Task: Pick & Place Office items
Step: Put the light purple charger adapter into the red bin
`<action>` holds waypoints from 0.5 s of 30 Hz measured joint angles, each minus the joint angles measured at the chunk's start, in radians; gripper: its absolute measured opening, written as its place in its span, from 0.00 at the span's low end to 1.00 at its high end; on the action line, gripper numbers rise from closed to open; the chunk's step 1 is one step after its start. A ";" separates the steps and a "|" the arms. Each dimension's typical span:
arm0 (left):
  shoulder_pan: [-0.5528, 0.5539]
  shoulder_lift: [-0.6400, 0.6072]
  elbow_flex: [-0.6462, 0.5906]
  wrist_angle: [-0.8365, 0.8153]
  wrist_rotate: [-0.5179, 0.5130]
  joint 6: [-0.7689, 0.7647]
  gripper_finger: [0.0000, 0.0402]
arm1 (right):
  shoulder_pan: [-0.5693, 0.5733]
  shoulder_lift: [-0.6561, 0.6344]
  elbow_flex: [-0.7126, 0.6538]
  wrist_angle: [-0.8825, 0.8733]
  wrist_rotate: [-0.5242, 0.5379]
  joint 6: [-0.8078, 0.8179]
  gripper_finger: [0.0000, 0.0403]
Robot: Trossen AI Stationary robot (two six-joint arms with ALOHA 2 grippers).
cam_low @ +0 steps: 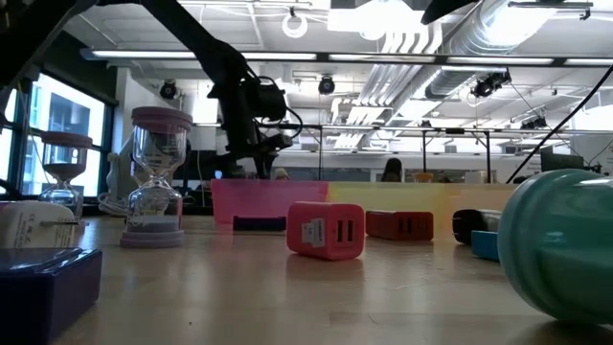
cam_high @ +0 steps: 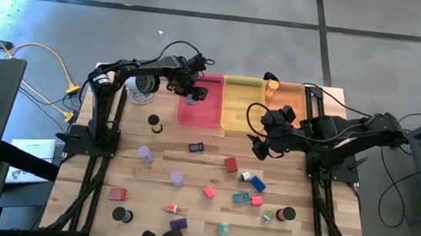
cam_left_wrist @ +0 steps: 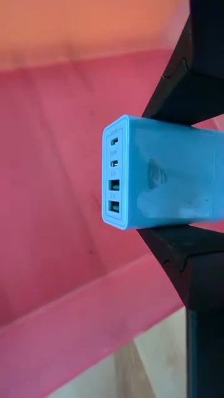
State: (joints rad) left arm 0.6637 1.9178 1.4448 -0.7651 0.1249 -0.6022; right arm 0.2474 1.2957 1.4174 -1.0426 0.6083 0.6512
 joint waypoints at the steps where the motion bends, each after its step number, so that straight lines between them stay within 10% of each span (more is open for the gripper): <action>1: 0.000 0.003 0.000 0.005 0.000 0.000 0.53 | 0.000 0.000 0.000 -0.003 0.000 0.003 0.91; 15: -0.001 0.054 0.000 0.004 0.000 0.000 0.53 | 0.000 0.000 0.000 -0.008 0.004 0.003 0.91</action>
State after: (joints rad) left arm 0.6624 1.9721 1.4448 -0.7610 0.1253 -0.6020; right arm 0.2474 1.2961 1.4174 -1.0502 0.6121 0.6542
